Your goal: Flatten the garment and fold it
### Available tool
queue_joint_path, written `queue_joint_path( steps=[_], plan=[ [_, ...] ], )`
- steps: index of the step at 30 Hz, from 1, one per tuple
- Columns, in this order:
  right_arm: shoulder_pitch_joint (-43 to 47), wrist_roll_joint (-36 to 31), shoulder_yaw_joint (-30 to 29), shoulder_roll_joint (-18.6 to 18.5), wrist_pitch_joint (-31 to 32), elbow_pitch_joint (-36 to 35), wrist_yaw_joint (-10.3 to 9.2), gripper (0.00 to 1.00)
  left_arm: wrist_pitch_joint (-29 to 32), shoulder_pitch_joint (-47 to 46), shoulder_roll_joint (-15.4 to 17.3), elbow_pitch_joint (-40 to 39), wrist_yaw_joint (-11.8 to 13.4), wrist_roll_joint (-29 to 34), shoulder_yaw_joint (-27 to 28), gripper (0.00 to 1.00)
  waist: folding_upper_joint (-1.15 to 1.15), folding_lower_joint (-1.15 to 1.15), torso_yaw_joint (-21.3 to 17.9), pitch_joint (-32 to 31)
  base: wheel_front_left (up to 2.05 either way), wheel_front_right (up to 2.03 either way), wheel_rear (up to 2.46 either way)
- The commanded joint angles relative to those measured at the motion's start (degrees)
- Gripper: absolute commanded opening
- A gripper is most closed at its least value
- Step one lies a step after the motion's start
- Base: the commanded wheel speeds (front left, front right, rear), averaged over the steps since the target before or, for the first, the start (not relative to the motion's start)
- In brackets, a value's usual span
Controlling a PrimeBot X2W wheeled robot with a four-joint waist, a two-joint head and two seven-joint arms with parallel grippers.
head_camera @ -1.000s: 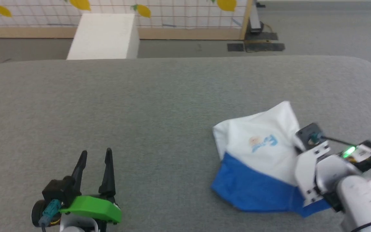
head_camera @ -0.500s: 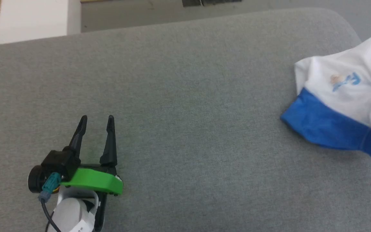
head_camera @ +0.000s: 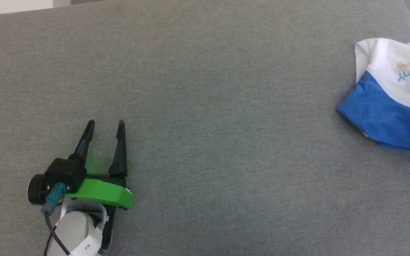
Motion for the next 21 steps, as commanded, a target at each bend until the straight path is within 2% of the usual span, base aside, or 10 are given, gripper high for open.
queue_joint_path(
  steps=[1, 2, 6, 11, 15, 21],
  plan=[
    [-0.89, -0.55, -0.75, 0.46, -0.76, 0.71, -0.11, 0.96, -0.05, -0.70, 0.36, 0.41, -0.07, -0.30, -0.20, 1.00, 0.00, -0.01, 1.09, -1.28, 0.00, 0.00, 0.00],
    [-0.85, -0.68, -1.35, 0.54, -1.09, 1.14, -0.11, 1.00, -0.07, -0.56, 0.28, 0.67, -0.05, -0.39, -0.29, 1.00, 0.00, -0.01, 1.36, -1.76, 0.00, 0.00, 0.00],
    [-0.23, 0.29, -3.90, 1.16, -4.29, 1.90, -0.11, 1.00, -0.16, 0.26, -0.31, 1.89, 0.12, -0.98, -0.60, 1.00, 0.00, -0.01, 2.76, -4.99, 0.00, 0.00, 0.00],
    [3.13, 4.28, -4.40, 3.01, -9.95, 0.45, -0.11, 1.00, -0.26, 2.58, -1.21, 3.40, 0.62, -1.73, -0.86, 1.00, 0.00, -0.01, 4.36, -10.79, 0.00, 0.00, 0.00],
    [7.73, 10.10, -4.20, 5.21, -13.73, -2.92, -0.11, 1.00, -0.28, 4.56, -1.87, 3.89, 0.82, -2.53, -1.09, 1.00, 0.00, -0.01, 6.25, -15.48, 0.00, 0.00, 0.00],
    [17.66, 21.72, -1.91, 9.12, -17.84, -13.04, -0.11, 1.00, -0.29, 6.86, -2.51, 4.31, 1.27, -3.25, -1.82, 1.00, 0.00, -0.01, 9.49, -20.43, 0.00, 0.00, 0.00]
  ],
)
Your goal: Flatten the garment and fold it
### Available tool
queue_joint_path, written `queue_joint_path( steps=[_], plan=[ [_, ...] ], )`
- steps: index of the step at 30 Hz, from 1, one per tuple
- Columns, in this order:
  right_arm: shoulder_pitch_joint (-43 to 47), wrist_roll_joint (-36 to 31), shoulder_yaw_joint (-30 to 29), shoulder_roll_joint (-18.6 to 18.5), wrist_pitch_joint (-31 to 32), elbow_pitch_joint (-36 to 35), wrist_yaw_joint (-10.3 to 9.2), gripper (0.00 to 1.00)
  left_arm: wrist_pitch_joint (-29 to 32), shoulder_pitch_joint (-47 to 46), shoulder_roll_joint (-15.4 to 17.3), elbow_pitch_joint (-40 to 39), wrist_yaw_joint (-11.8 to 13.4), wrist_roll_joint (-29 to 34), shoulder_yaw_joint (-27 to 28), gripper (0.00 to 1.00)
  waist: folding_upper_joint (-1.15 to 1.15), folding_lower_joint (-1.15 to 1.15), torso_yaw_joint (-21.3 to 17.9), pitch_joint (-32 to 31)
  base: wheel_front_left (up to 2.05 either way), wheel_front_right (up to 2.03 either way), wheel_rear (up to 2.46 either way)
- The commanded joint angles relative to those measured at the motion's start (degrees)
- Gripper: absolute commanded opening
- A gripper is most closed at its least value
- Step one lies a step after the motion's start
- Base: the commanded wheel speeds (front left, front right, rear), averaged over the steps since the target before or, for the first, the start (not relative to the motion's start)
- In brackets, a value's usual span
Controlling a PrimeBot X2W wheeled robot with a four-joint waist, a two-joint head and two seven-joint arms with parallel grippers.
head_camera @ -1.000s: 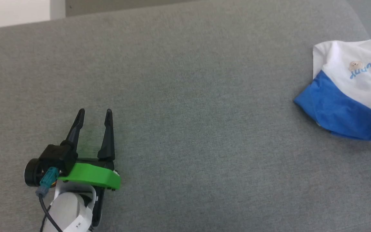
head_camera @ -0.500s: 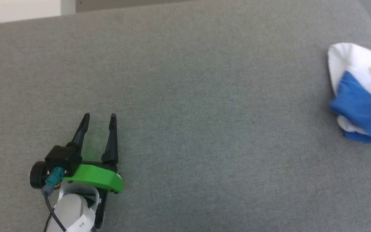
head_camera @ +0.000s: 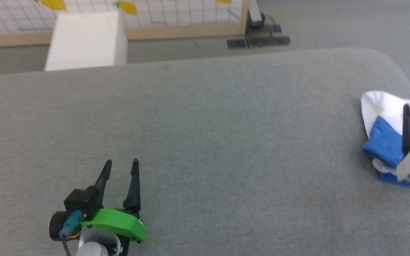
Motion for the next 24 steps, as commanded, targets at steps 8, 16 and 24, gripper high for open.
queue_joint_path(
  steps=[8, 16, 24],
  plan=[
    [15.40, 3.23, 4.89, 6.78, -1.92, -17.40, -0.09, 1.00, -0.26, 1.85, -0.22, 1.20, 0.57, 0.30, -1.12, 1.00, 0.00, 0.00, 7.21, -8.36, 0.00, 0.00, 0.00],
    [24.77, 2.70, 9.14, 10.96, -4.28, -23.55, -0.09, 1.00, -0.27, 3.53, -0.41, 2.51, 0.64, -0.22, -2.04, 1.00, 0.00, 0.00, 9.02, -10.63, 0.00, 0.00, 0.00],
    [29.05, 3.18, 10.32, 11.79, -5.08, -23.48, -0.09, 1.00, -0.27, 4.98, -0.49, 3.06, 0.69, -0.42, -2.47, 1.00, 0.00, 0.00, 9.29, -11.03, 0.00, 0.00, 0.00]
  ],
)
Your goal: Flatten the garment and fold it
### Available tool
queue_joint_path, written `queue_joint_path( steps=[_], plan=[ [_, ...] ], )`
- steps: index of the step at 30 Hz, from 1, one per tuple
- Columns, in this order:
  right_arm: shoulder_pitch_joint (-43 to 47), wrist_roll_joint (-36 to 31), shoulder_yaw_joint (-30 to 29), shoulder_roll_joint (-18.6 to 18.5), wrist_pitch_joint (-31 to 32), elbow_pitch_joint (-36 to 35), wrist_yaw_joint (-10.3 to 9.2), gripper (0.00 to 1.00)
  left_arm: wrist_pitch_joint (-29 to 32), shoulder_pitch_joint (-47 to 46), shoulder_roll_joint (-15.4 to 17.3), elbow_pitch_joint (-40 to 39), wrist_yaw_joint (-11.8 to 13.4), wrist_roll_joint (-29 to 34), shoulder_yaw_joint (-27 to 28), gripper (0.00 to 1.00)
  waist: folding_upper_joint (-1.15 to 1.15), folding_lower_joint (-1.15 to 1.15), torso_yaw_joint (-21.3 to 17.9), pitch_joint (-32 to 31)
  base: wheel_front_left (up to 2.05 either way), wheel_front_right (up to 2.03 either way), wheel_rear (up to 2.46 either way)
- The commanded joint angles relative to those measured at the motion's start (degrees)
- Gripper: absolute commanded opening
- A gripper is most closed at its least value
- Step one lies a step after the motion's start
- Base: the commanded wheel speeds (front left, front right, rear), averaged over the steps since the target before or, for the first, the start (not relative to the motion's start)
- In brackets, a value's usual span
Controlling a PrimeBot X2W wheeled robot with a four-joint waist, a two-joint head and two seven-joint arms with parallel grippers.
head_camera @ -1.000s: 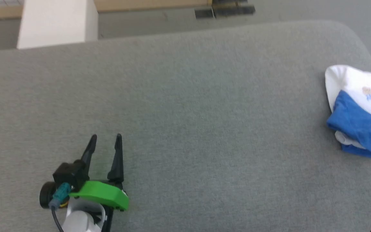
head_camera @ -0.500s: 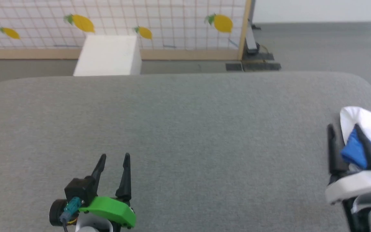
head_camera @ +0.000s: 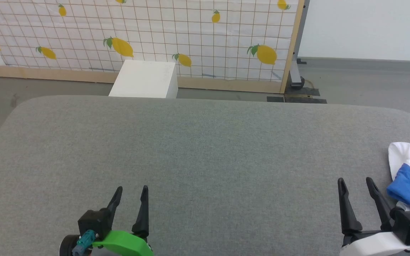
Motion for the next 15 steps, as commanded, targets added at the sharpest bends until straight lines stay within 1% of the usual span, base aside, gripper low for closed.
queue_joint_path(
  steps=[1, 10, 11, 15],
  plan=[
    [0.78, 0.47, -0.03, 0.10, -0.48, -0.06, -0.08, 1.00, -0.27, 0.57, -0.23, 0.23, 0.22, -0.45, -0.05, 1.00, 0.00, 0.00, 0.00, 0.08, 0.00, 0.00, 0.00],
    [1.10, 1.28, 0.10, 0.12, -0.46, 0.68, -0.08, 1.00, -0.27, 0.48, -0.28, 0.87, 0.58, -0.86, -0.03, 1.00, 0.00, 0.00, -0.19, 0.58, 0.00, 0.00, 0.00],
    [0.64, 0.83, 0.09, 0.01, -0.15, 0.57, 0.00, 0.00, 0.00, 0.21, -0.07, 0.84, 0.42, -0.44, 0.00, 0.00, 0.00, 0.00, -0.19, 0.60, 0.00, 0.00, 0.00],
    [0.63, 0.80, 0.06, 0.00, -0.12, 0.56, 0.01, 0.00, 0.04, 0.20, -0.06, 0.84, 0.42, -0.41, 0.00, 0.00, 0.00, 0.00, -0.19, 0.61, 0.00, 0.00, 0.00]
  ],
)
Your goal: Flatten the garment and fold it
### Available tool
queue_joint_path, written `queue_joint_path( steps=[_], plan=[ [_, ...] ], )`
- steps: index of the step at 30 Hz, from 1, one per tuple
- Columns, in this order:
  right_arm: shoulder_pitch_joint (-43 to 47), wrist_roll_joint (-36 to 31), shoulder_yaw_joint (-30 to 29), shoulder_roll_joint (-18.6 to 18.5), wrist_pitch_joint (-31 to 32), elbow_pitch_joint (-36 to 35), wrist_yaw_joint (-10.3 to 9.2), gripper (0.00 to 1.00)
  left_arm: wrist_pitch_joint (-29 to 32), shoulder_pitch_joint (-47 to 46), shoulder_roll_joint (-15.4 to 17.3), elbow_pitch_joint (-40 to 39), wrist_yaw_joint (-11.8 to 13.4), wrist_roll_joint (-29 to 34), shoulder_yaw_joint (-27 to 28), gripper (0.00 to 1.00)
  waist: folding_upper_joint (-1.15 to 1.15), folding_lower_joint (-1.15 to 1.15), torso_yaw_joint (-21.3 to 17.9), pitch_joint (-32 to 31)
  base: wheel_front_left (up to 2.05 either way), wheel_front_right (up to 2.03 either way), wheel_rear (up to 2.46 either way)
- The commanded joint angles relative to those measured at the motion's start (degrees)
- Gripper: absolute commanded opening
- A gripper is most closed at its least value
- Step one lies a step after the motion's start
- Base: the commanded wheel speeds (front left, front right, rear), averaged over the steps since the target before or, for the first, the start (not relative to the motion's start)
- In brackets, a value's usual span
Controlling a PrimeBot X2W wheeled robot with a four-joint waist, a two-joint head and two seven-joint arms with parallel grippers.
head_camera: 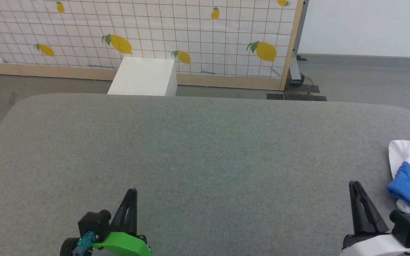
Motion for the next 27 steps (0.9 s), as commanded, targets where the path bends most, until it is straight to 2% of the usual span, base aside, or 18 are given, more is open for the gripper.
queue_joint_path(
  steps=[1, 27],
  plan=[
    [-0.01, -0.01, 0.01, 0.00, 0.03, 0.00, 0.00, 0.00, 0.02, 0.00, 0.00, -0.02, 0.01, 0.02, 0.01, 0.00, 0.00, 0.00, 0.00, 0.01, 0.00, 0.00, 0.00],
    [-1.42, -1.51, 0.76, 0.02, 1.87, -0.27, -0.02, 0.00, 2.56, -0.09, -0.11, -2.71, 0.87, 2.30, 0.94, 0.00, 0.00, 0.00, -0.50, 0.65, 0.00, 0.00, 0.00]
  ],
)
